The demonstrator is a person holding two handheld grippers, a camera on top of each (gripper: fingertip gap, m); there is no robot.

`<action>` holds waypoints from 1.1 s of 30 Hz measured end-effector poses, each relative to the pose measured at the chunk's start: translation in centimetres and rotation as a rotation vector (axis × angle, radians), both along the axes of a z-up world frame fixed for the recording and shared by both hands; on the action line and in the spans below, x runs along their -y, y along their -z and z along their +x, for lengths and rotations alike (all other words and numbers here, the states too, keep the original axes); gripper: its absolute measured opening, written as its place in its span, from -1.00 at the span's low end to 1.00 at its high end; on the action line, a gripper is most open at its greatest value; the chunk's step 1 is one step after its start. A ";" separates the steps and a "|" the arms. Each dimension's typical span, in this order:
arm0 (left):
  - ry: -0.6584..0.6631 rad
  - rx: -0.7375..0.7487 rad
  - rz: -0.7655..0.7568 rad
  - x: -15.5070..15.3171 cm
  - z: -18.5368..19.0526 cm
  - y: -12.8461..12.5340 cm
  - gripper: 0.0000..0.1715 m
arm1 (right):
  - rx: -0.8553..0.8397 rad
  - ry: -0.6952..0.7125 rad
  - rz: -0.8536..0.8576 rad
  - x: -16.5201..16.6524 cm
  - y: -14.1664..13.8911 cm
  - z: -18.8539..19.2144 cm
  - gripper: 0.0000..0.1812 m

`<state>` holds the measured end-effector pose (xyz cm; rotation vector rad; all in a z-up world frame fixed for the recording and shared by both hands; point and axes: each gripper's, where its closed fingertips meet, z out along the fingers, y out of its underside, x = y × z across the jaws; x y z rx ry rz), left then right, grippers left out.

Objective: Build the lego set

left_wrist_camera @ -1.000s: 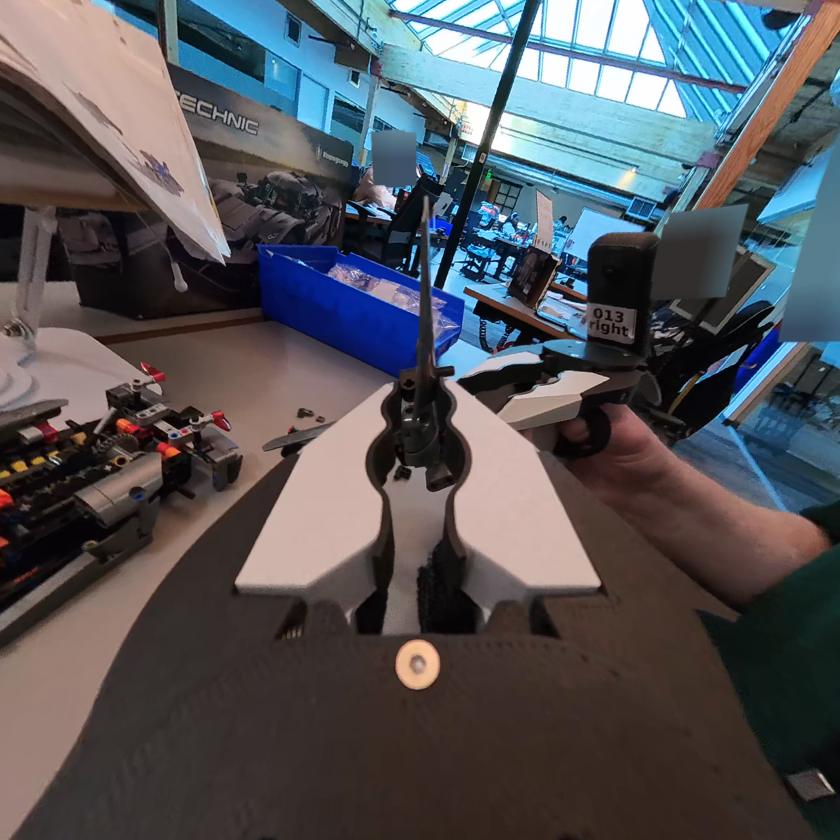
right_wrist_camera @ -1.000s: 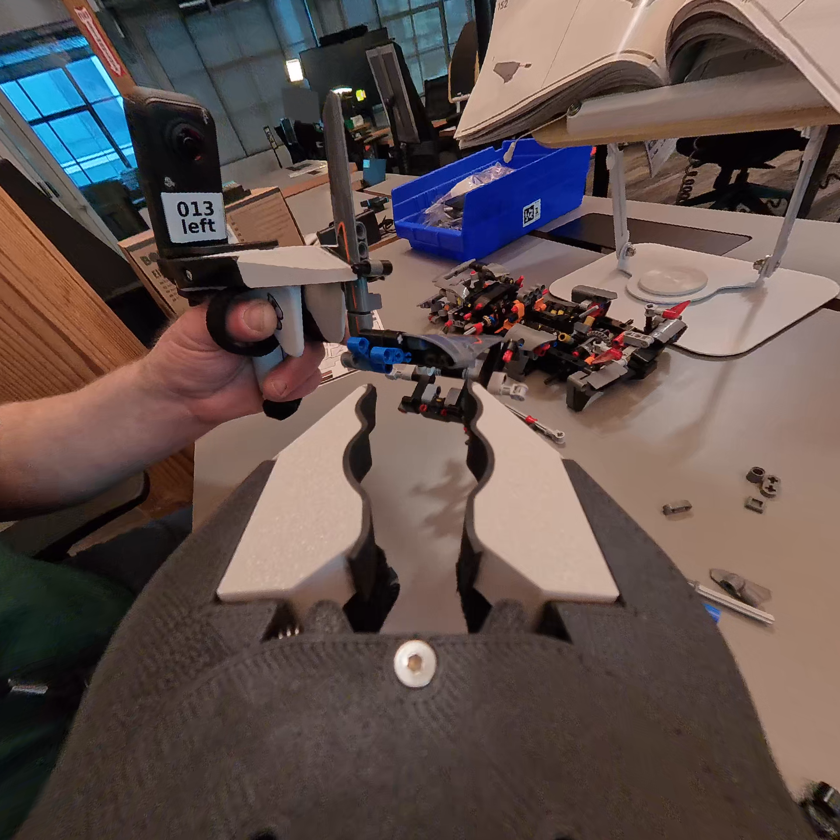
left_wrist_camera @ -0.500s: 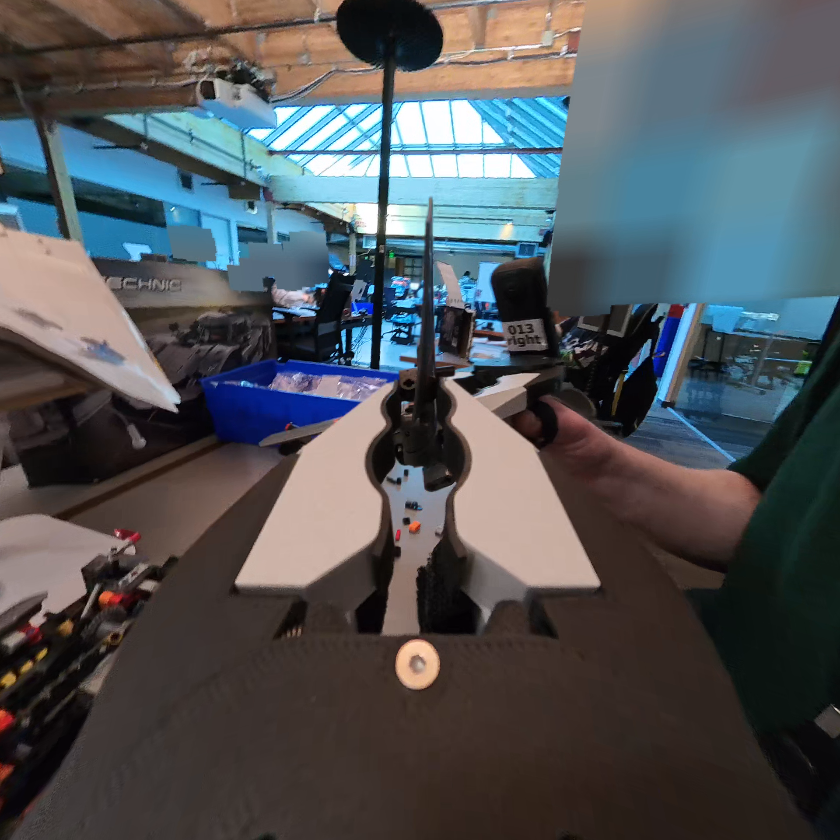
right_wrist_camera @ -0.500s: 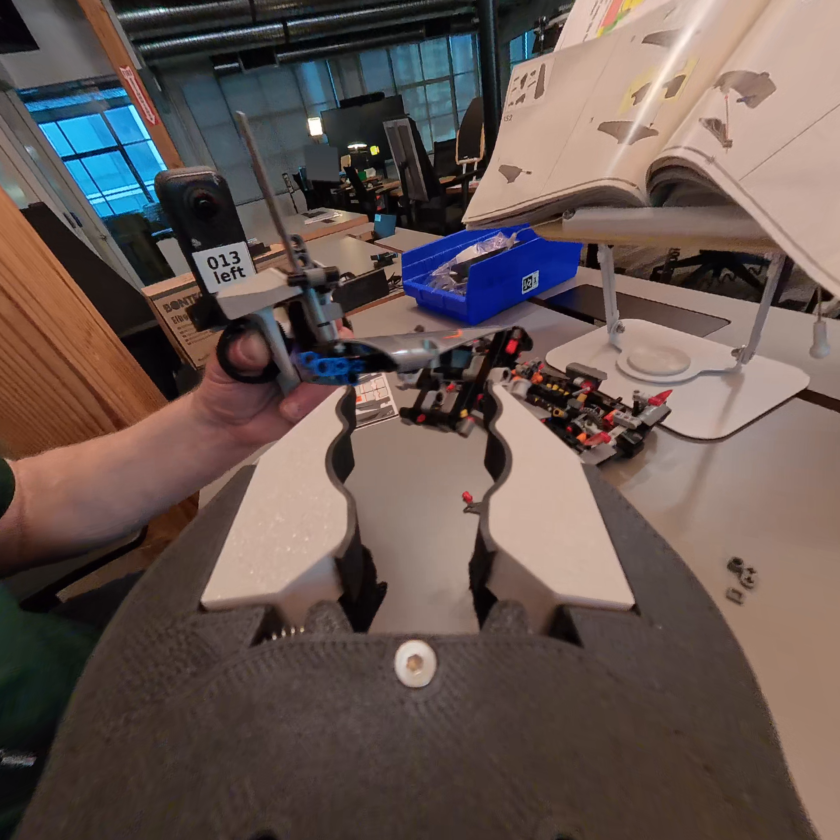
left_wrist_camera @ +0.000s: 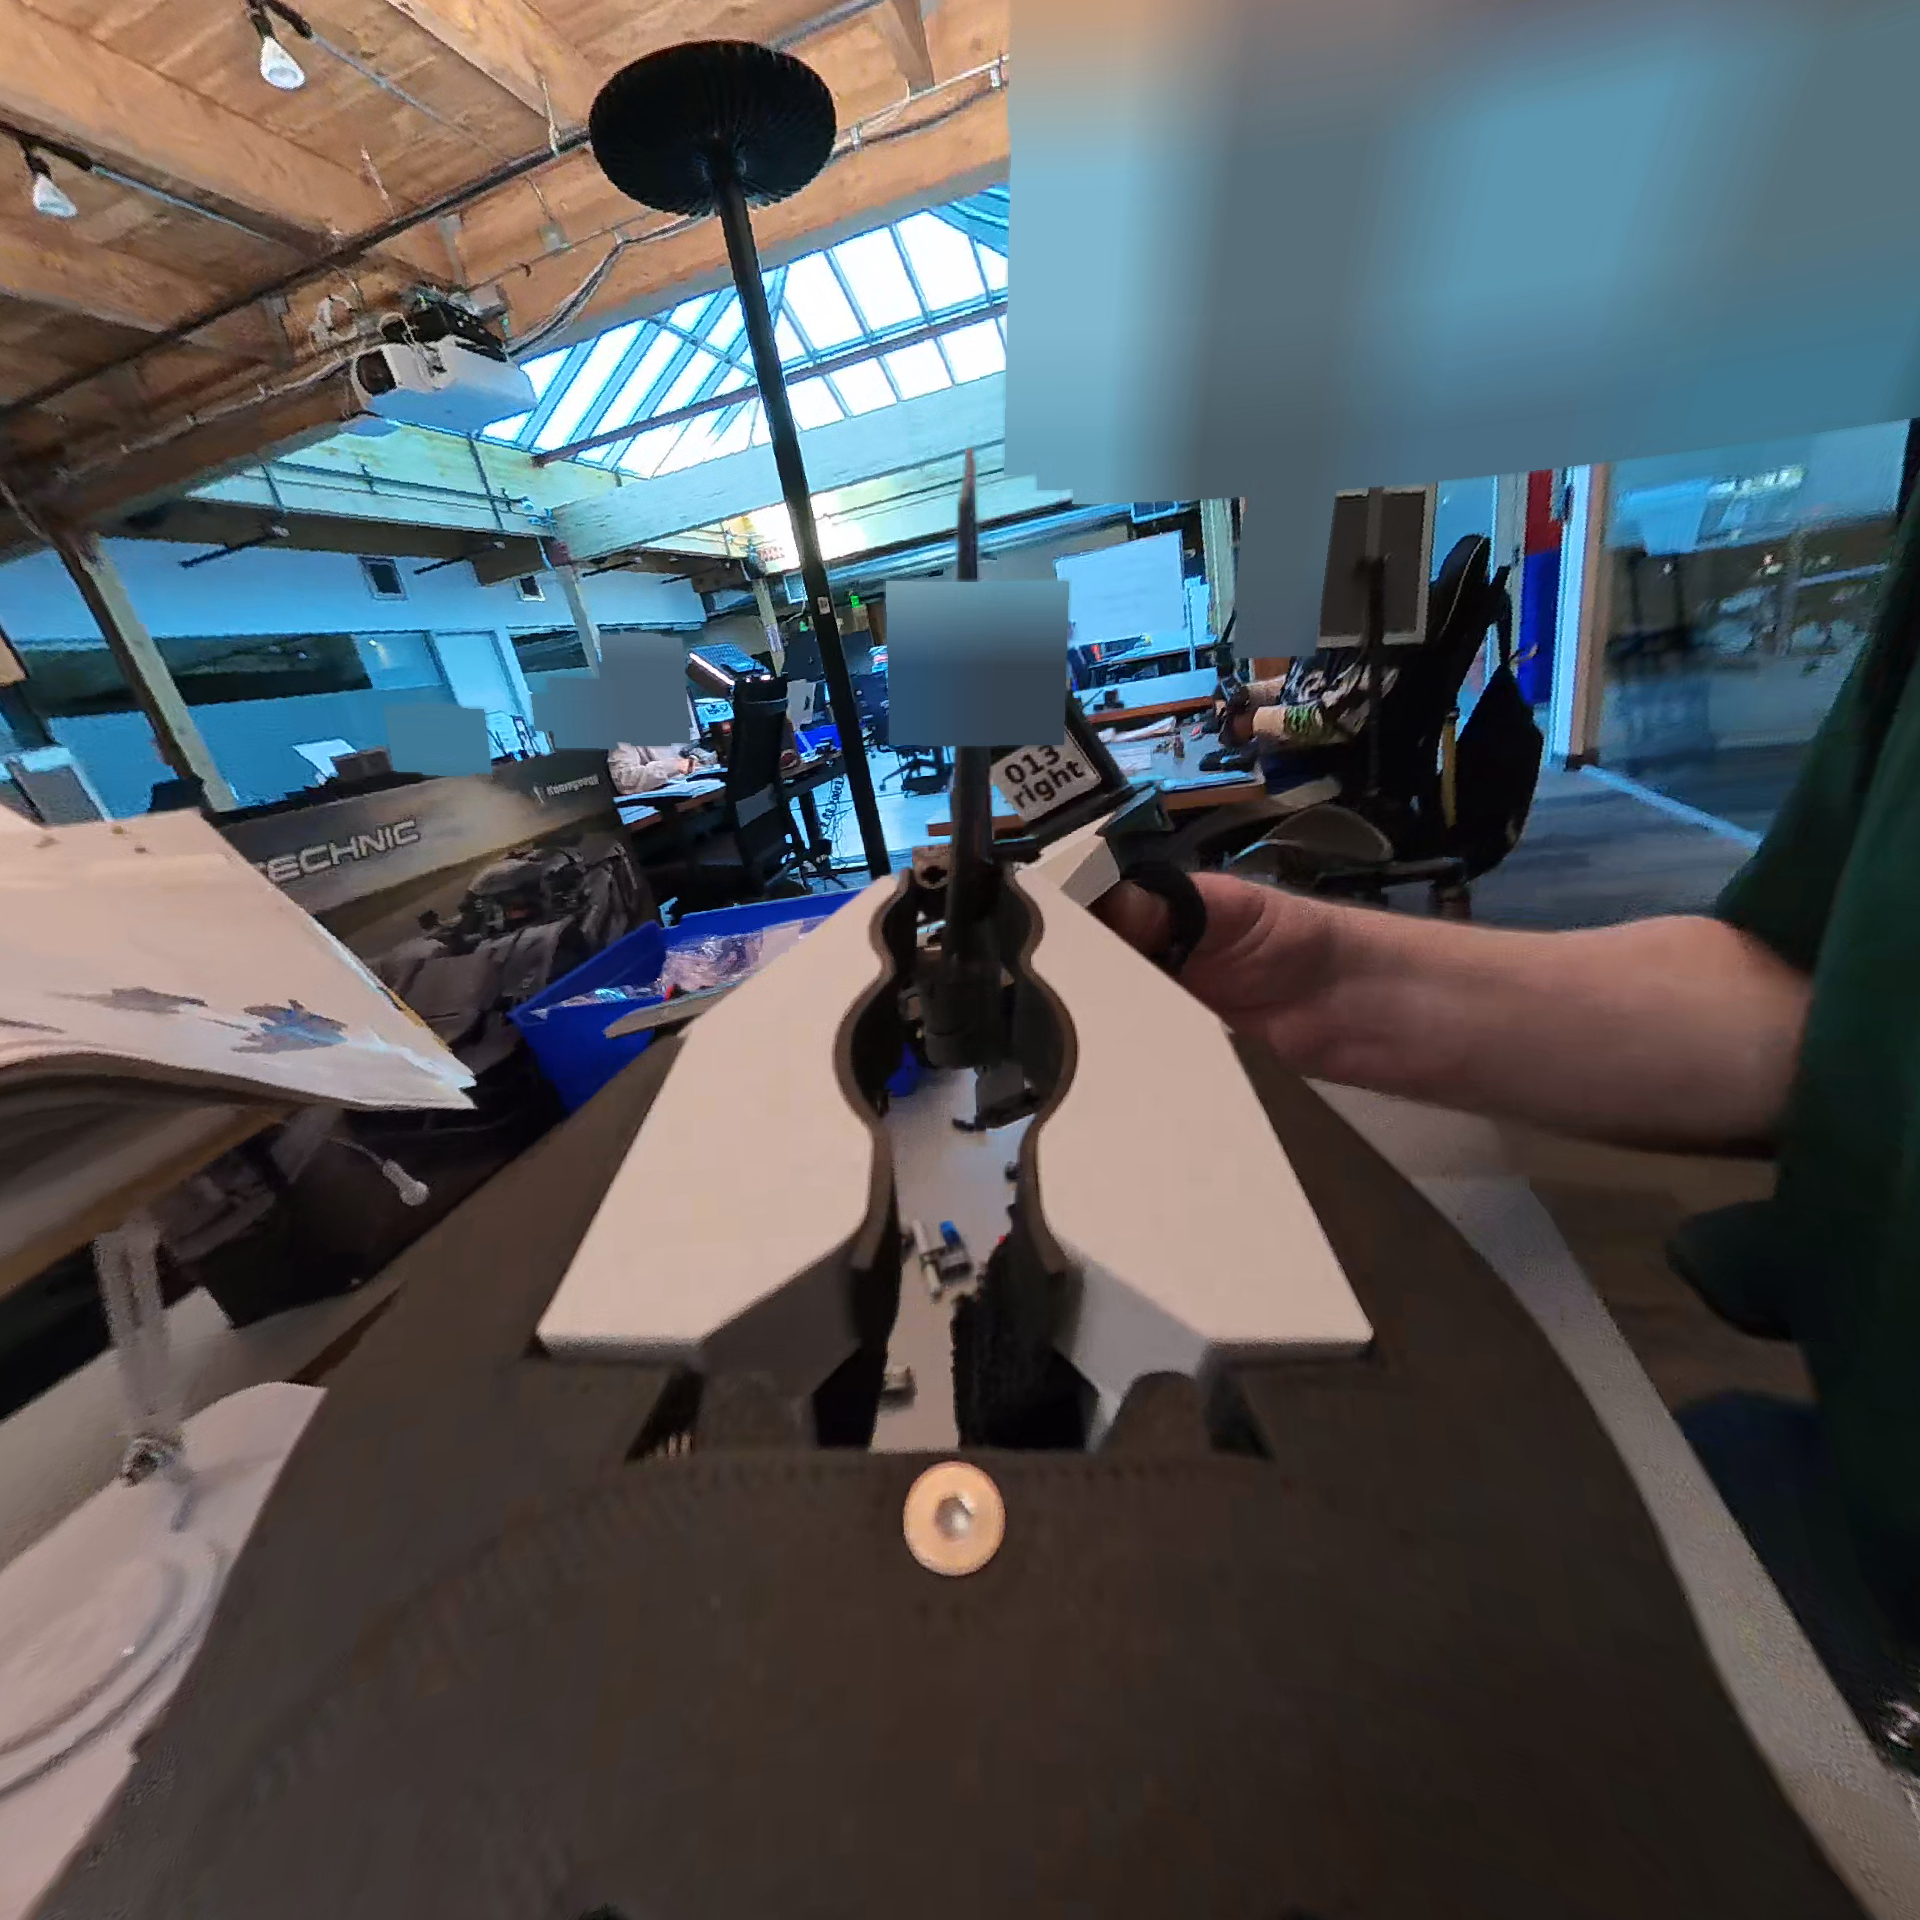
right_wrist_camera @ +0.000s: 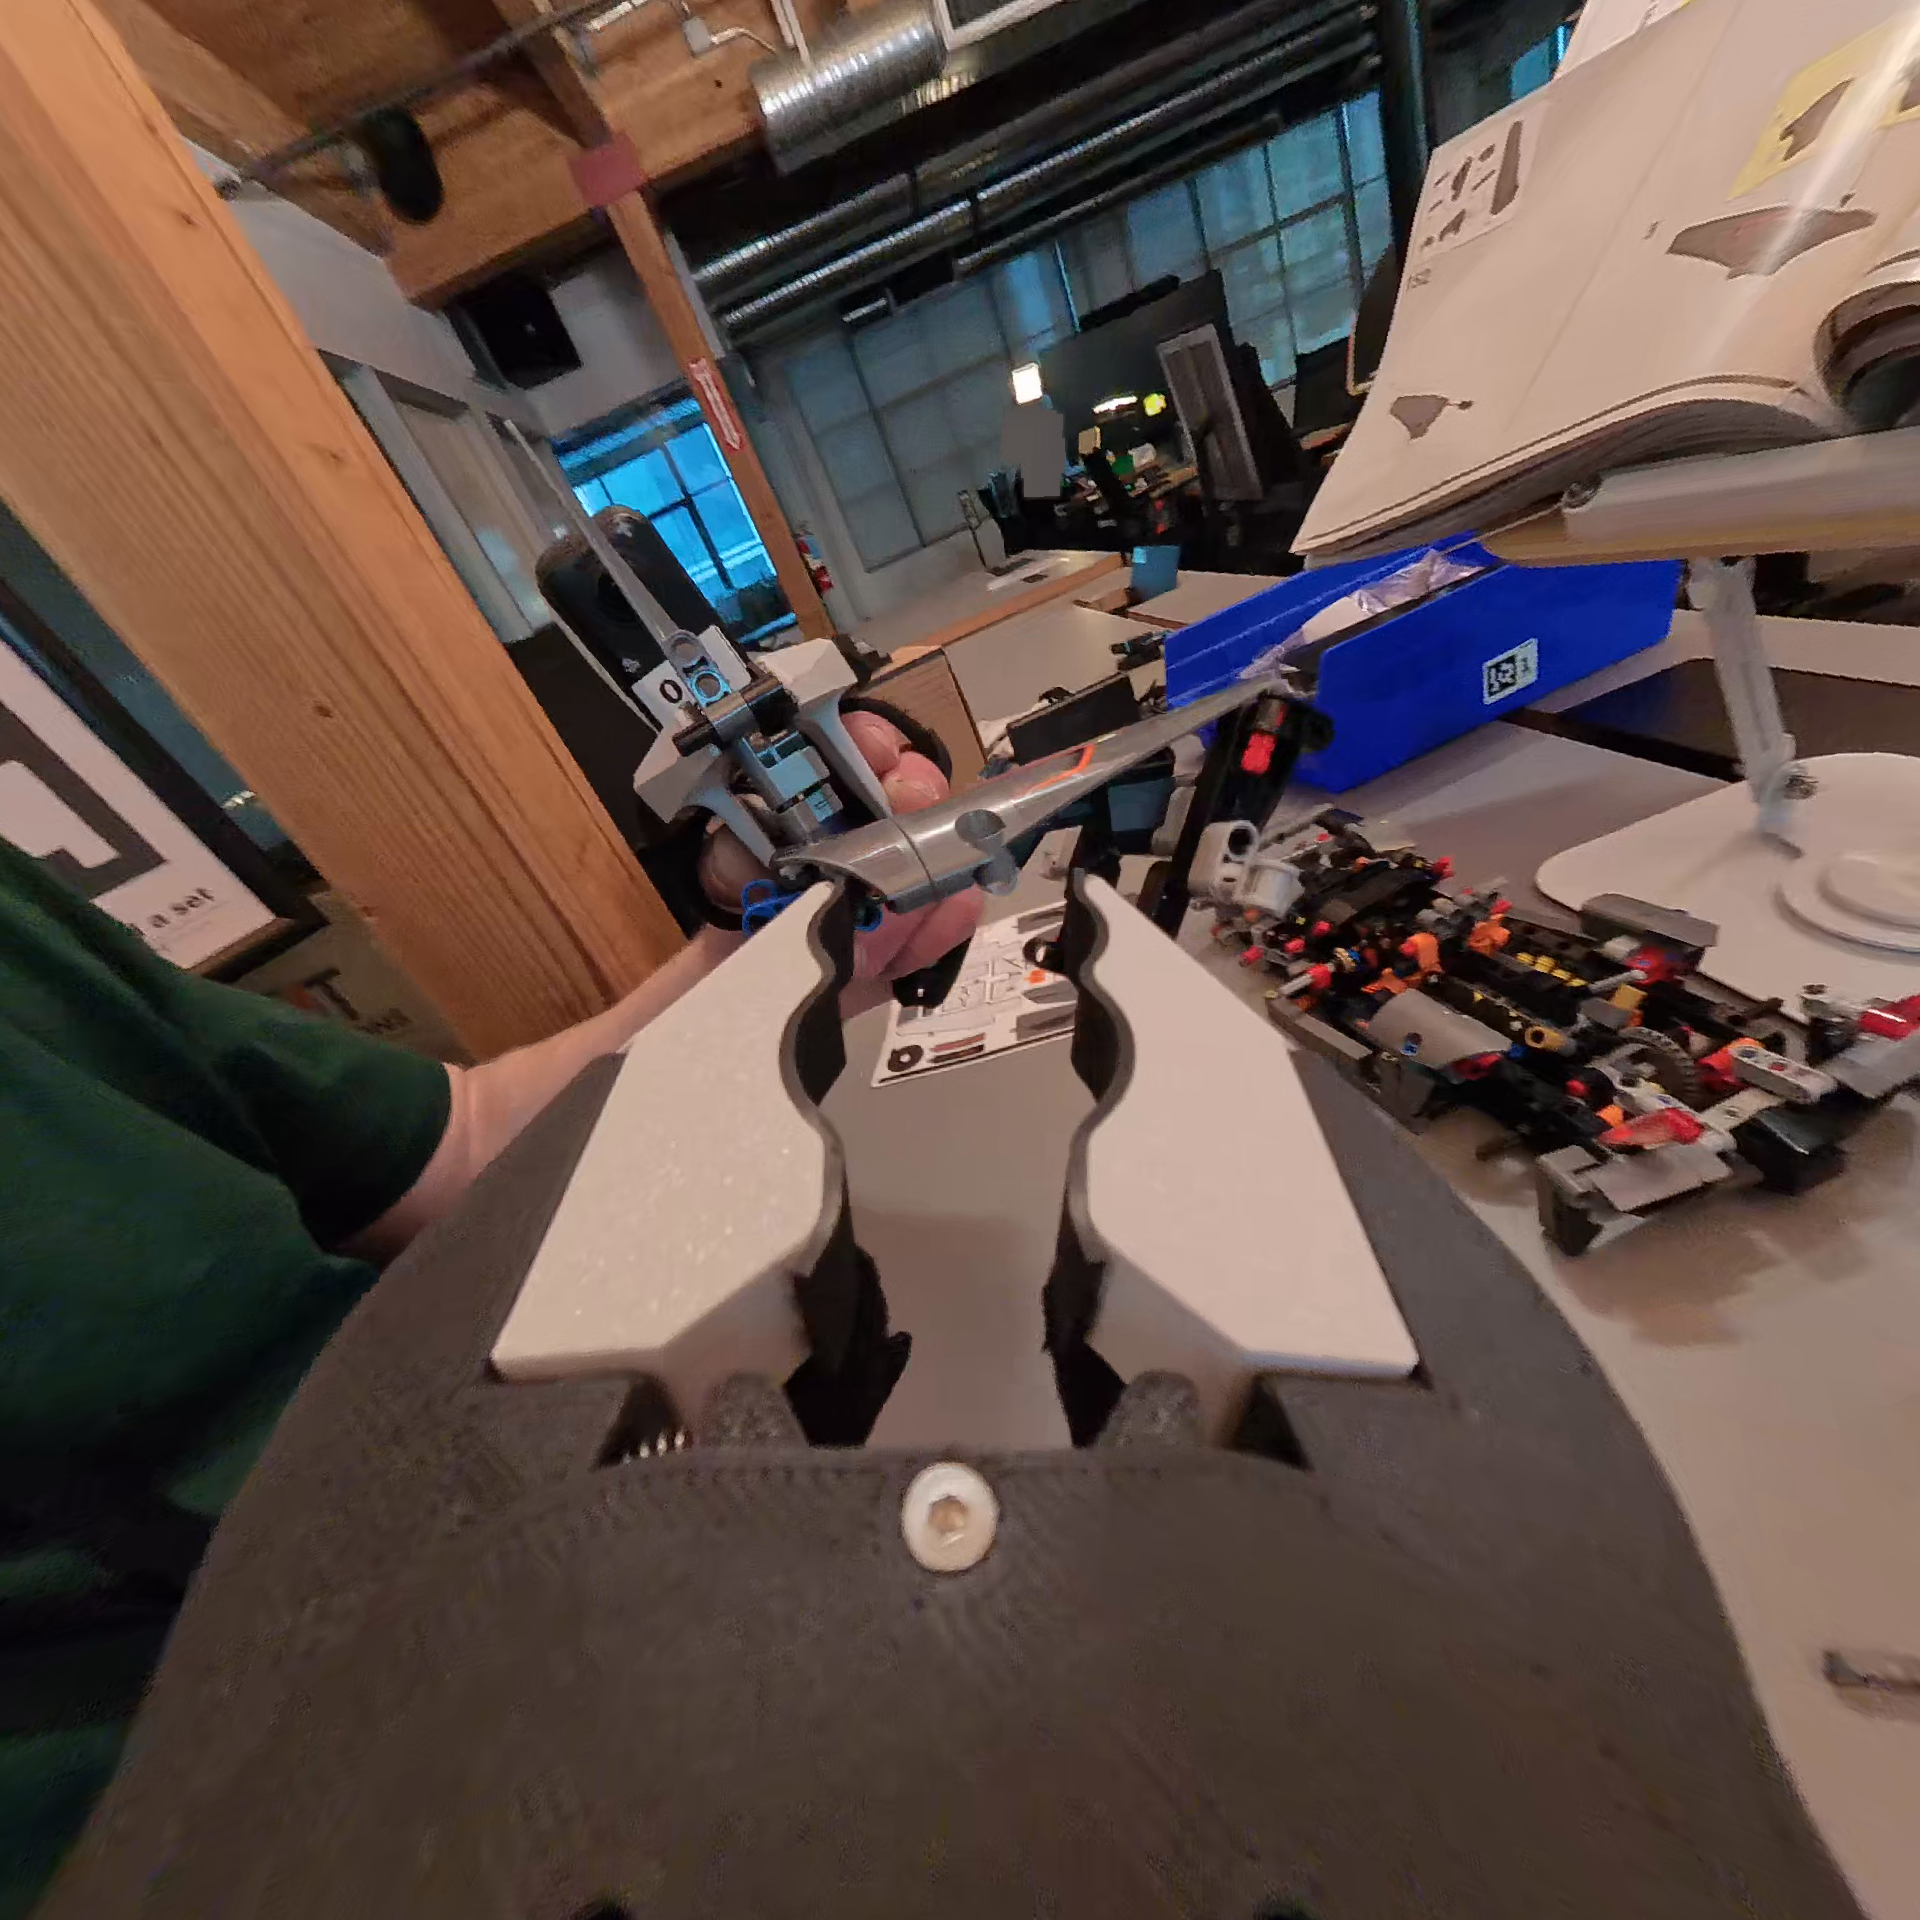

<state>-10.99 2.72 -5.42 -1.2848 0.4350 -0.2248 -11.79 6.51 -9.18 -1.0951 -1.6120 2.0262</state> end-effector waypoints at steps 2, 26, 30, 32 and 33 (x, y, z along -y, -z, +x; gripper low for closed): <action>-0.012 -0.039 0.002 -0.1 0.1 -0.2 -0.86 | -0.009 -0.010 -0.012 0.1 -0.2 0.0 -0.67; -0.342 -0.751 -0.009 -1.2 0.8 -0.7 -0.86 | 0.030 -0.192 -0.363 -1.6 -2.3 0.7 -0.51; -0.386 -0.919 -0.006 -1.5 1.2 -0.2 -0.86 | 0.086 -0.207 -0.376 -0.8 -2.0 0.1 -0.50; -0.408 -0.991 0.003 -1.6 1.4 -0.1 -0.85 | 0.120 -0.234 -0.422 -0.4 -1.8 -0.2 -0.48; -0.415 -1.020 0.009 -1.7 1.5 -0.1 -0.85 | 0.131 -0.252 -0.437 -0.2 -1.7 -0.3 -0.47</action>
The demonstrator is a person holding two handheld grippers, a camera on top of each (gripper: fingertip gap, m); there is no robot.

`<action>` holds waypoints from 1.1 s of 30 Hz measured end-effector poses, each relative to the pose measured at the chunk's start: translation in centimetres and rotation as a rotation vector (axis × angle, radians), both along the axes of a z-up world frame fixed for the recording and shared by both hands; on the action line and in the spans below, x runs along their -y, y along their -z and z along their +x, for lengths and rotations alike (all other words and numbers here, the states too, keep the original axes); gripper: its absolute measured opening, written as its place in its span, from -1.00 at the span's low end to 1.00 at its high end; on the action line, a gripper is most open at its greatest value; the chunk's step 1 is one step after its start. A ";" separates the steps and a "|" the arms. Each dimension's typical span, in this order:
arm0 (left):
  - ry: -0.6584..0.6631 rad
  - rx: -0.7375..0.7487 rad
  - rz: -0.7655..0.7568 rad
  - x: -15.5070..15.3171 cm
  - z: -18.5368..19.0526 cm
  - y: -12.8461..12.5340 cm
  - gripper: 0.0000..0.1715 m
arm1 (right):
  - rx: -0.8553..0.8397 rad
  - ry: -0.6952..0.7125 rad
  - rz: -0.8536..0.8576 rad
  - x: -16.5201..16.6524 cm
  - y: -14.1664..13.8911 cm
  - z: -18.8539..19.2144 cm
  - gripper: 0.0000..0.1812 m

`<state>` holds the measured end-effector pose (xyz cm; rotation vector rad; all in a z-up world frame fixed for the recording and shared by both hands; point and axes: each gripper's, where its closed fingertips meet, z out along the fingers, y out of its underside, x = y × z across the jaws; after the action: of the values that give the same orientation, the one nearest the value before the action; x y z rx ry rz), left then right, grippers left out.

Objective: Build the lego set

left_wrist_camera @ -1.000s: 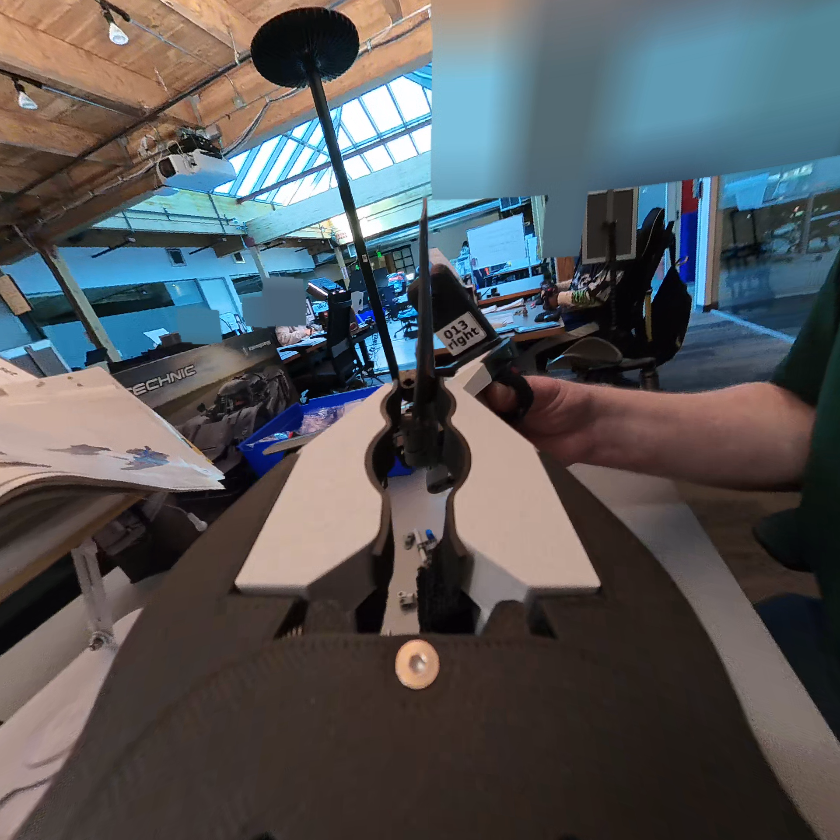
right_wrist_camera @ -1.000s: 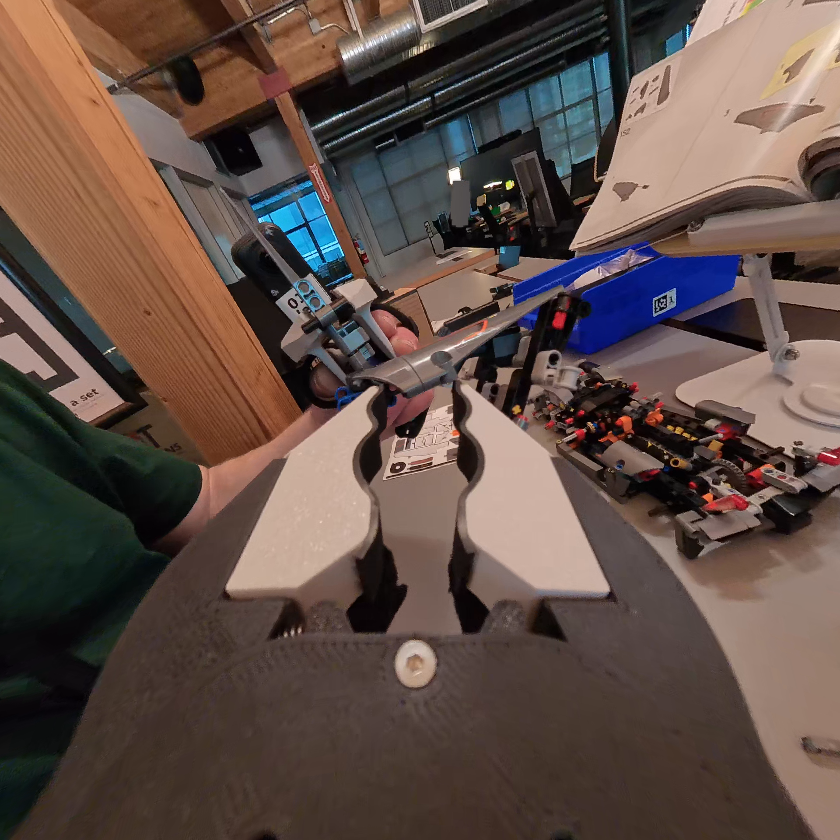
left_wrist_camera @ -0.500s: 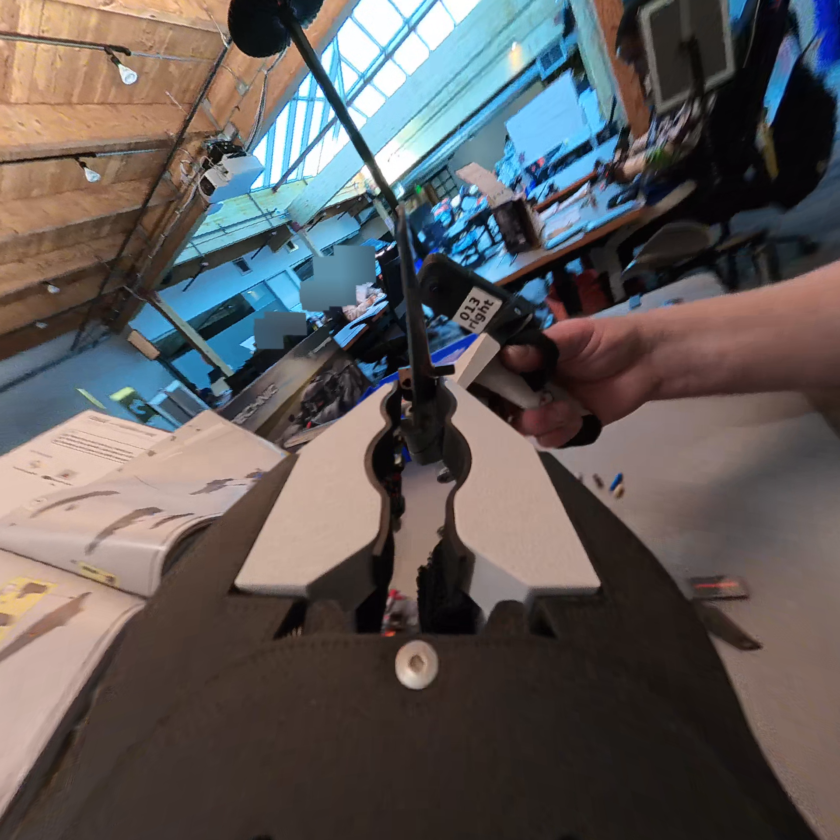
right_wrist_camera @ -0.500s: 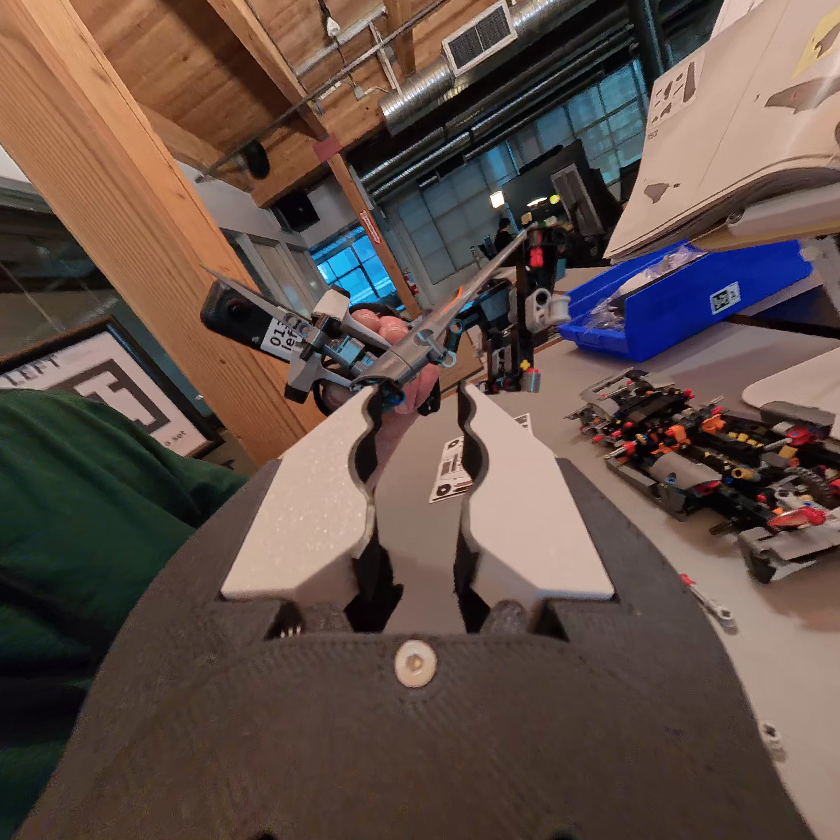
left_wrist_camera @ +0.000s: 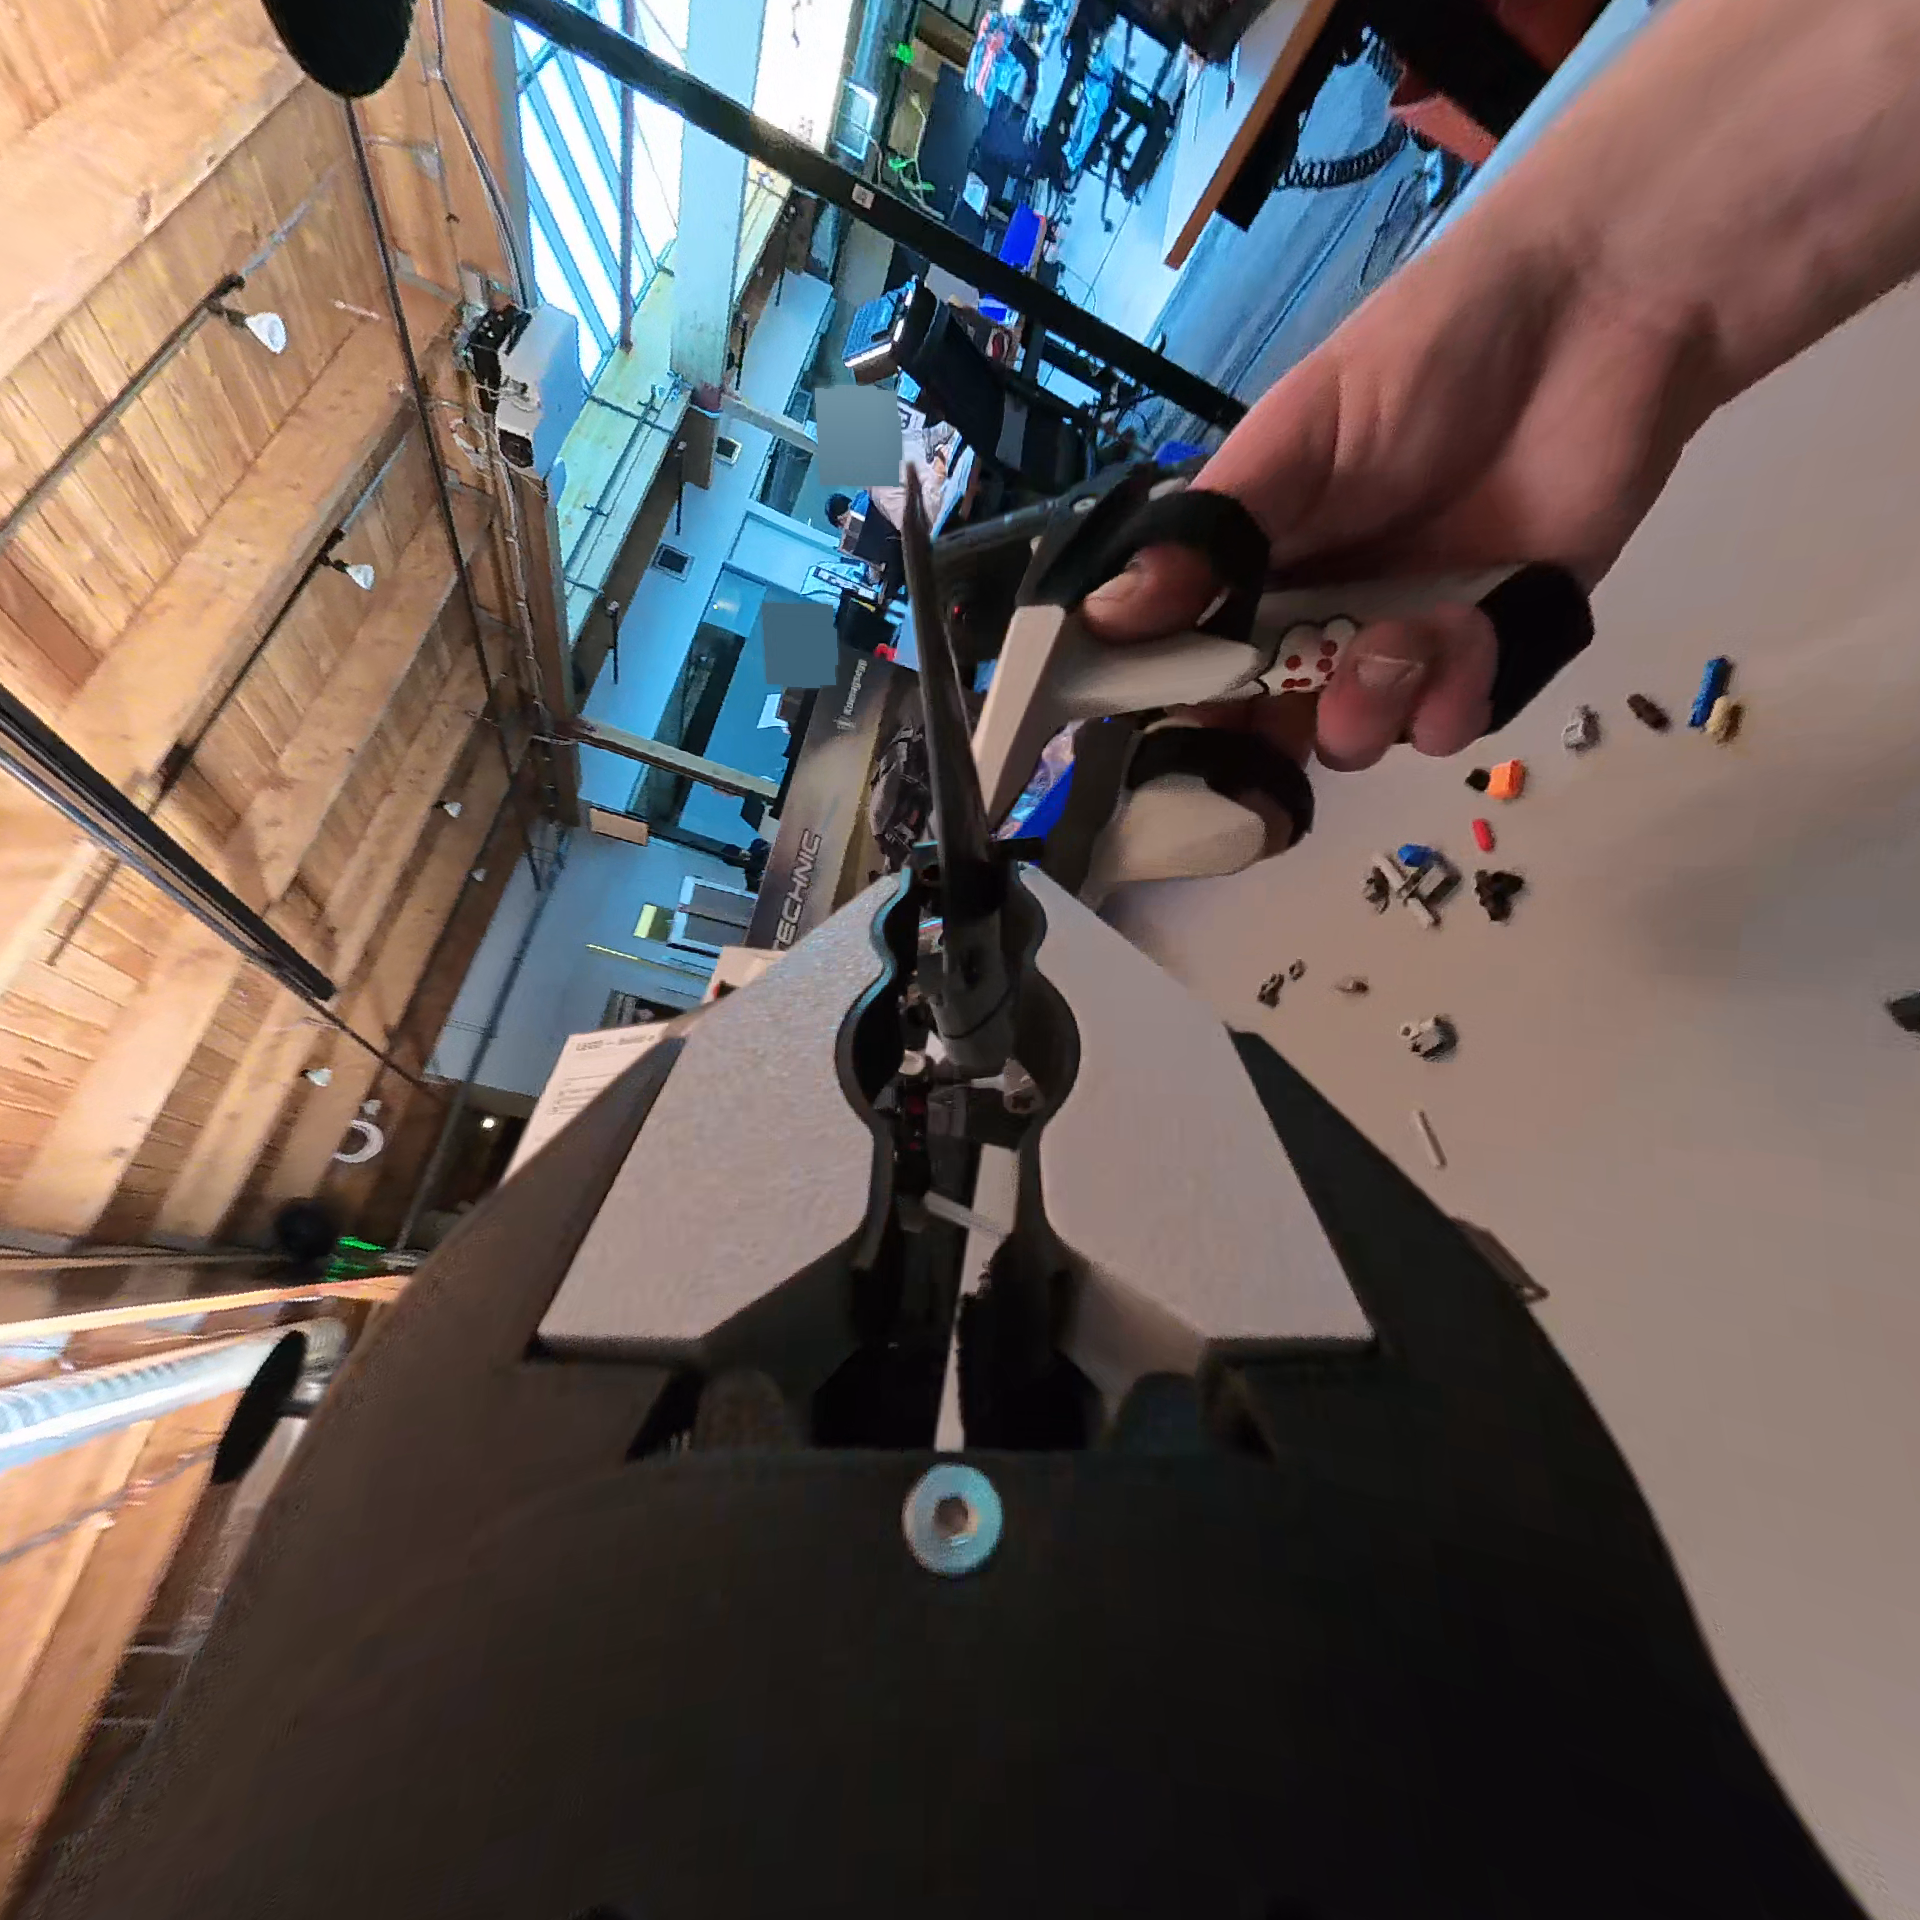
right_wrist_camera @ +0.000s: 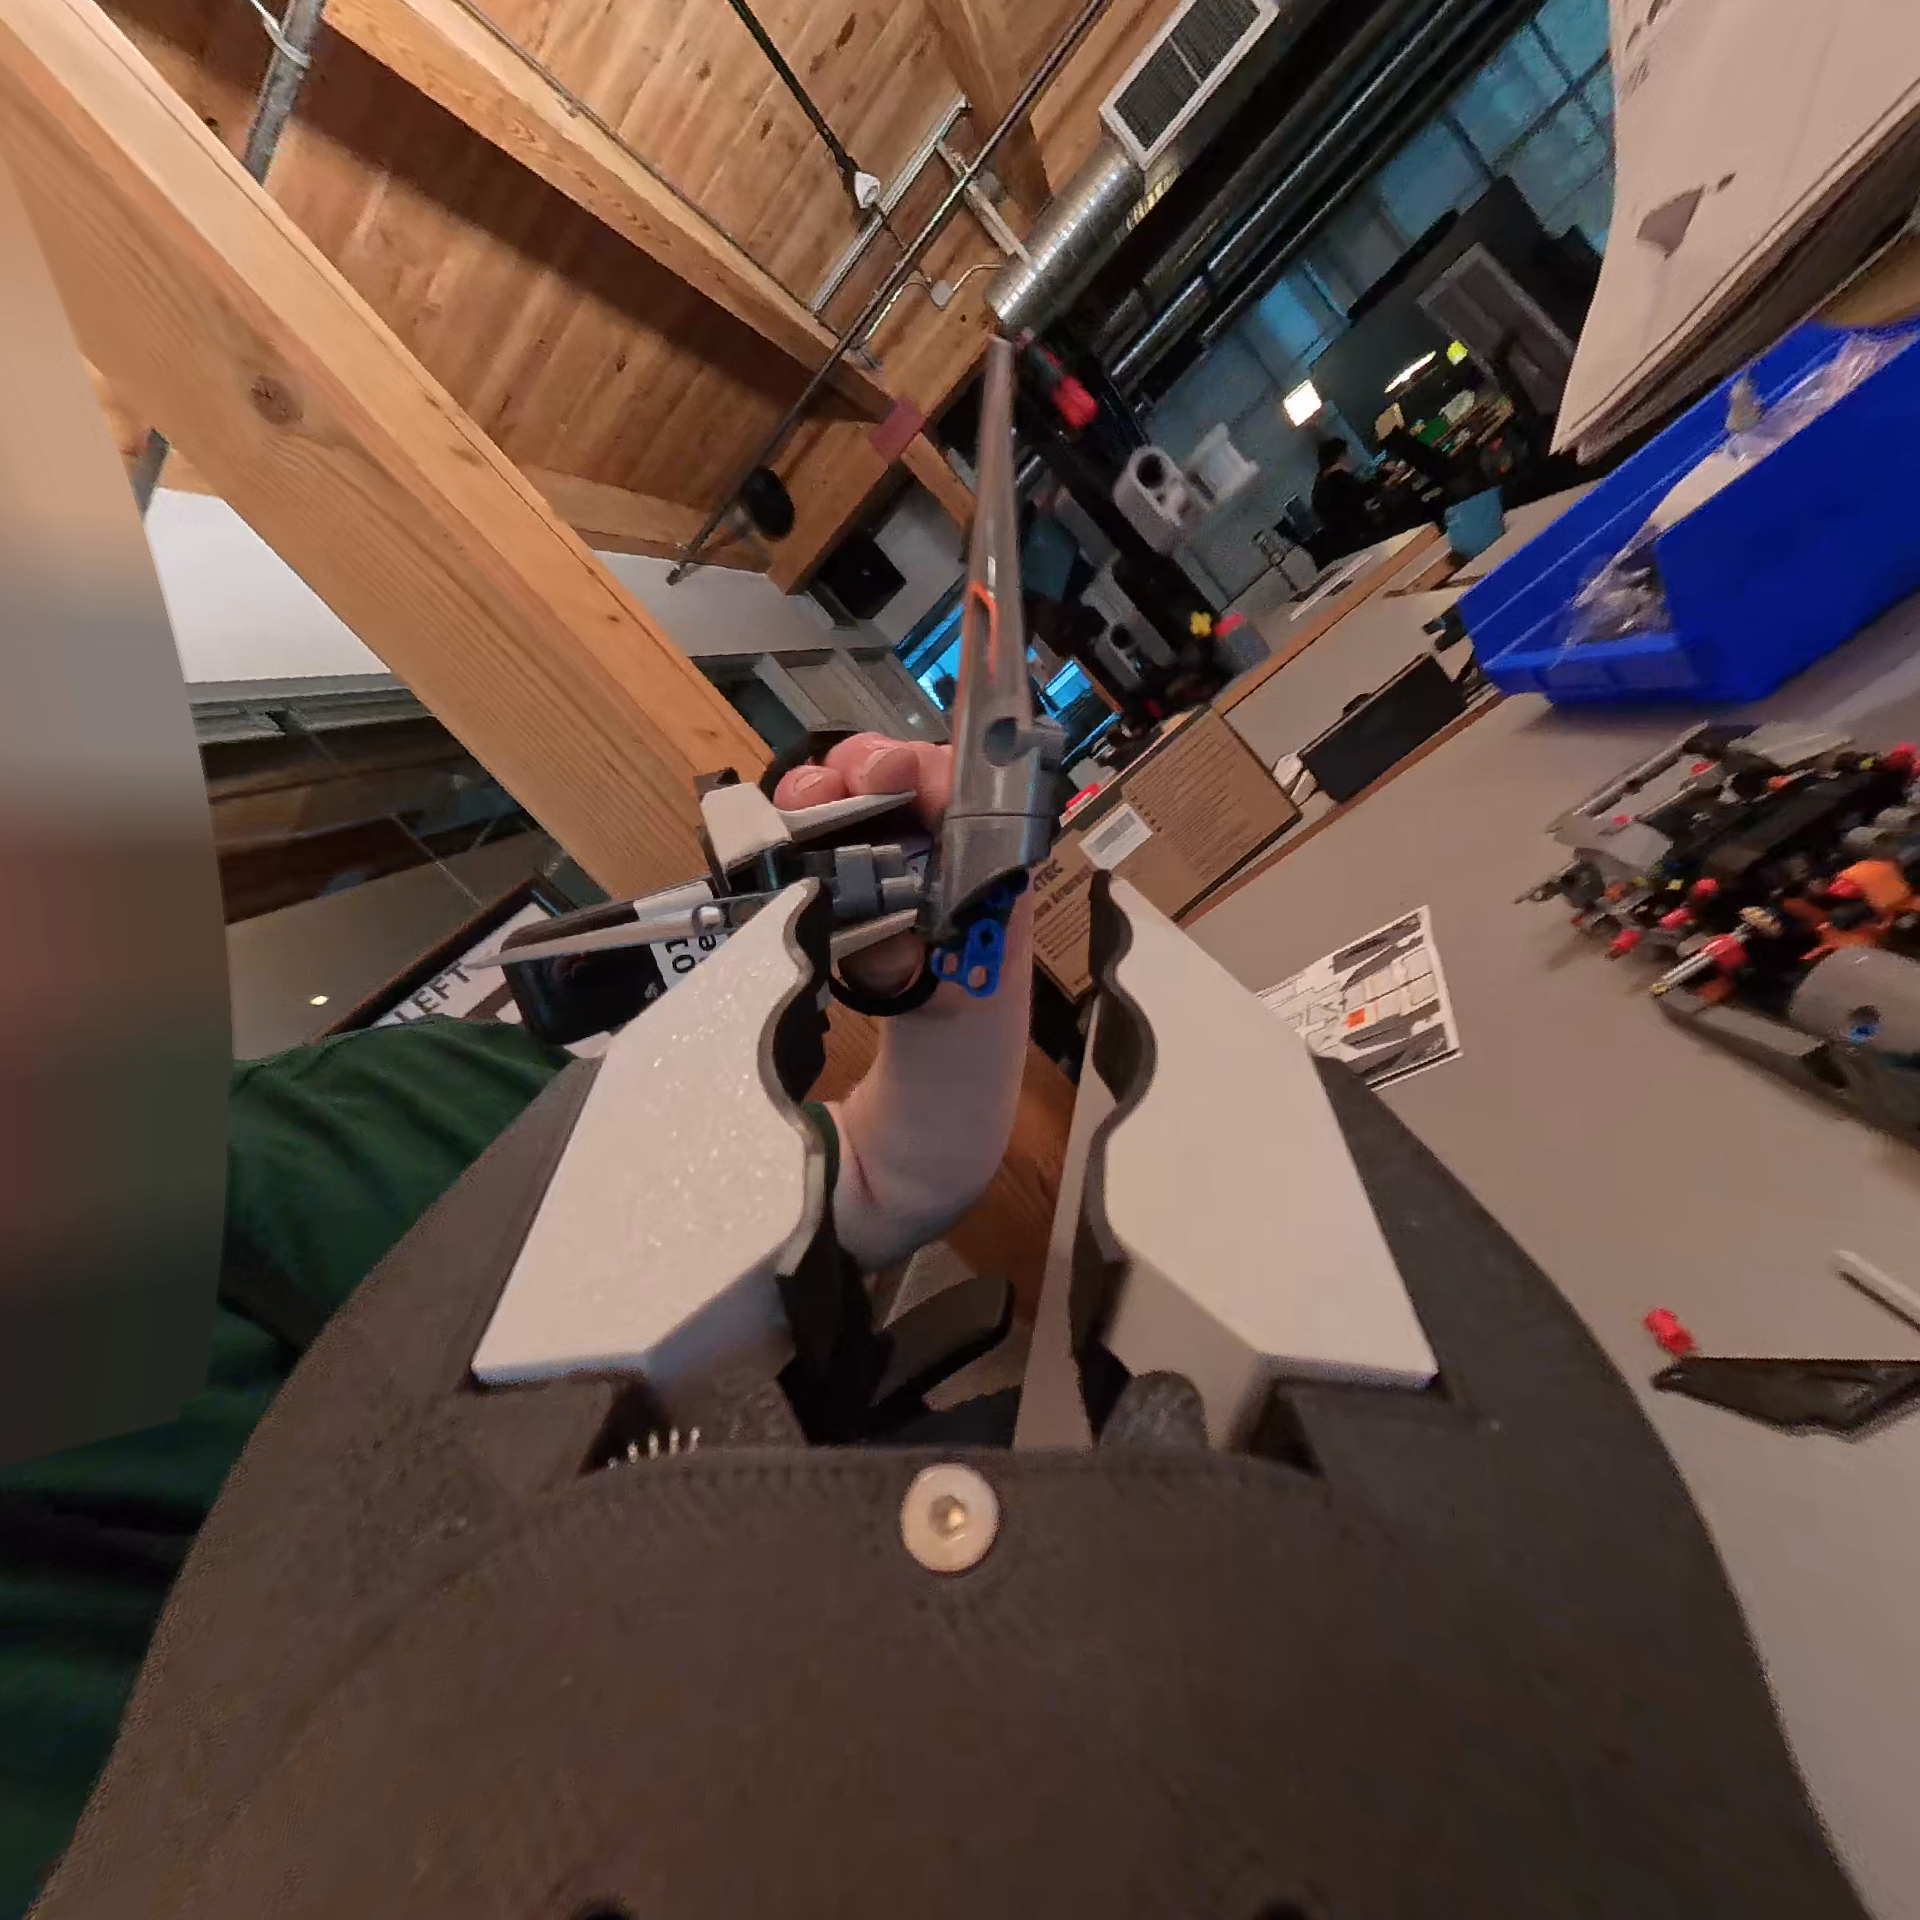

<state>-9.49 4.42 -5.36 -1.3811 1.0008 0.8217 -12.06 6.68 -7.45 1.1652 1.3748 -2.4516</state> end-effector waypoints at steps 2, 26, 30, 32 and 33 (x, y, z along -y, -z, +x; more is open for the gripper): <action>0.002 -0.029 0.009 -0.1 0.3 0.0 -0.85 | 0.032 -0.029 -0.025 0.5 0.4 -0.3 -0.44; -0.028 0.426 0.046 0.3 -1.8 0.9 -0.37 | -0.140 0.131 -0.116 -1.9 -0.5 -3.1 -0.85; -0.019 0.796 0.055 0.9 -3.0 0.6 -0.36 | -0.191 0.284 0.010 -3.3 -0.9 -3.7 -0.85; -0.007 0.922 0.068 1.1 -3.6 0.4 -0.37 | -0.222 0.377 0.094 -4.1 -1.1 -4.0 -0.85; -0.012 0.966 0.066 1.0 -4.1 0.4 -0.35 | -0.234 0.418 0.128 -4.4 -1.3 -4.0 -0.85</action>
<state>-13.55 3.43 -5.78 -1.4767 0.2057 0.1183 -16.10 11.11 -6.19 1.3477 1.4964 -2.9051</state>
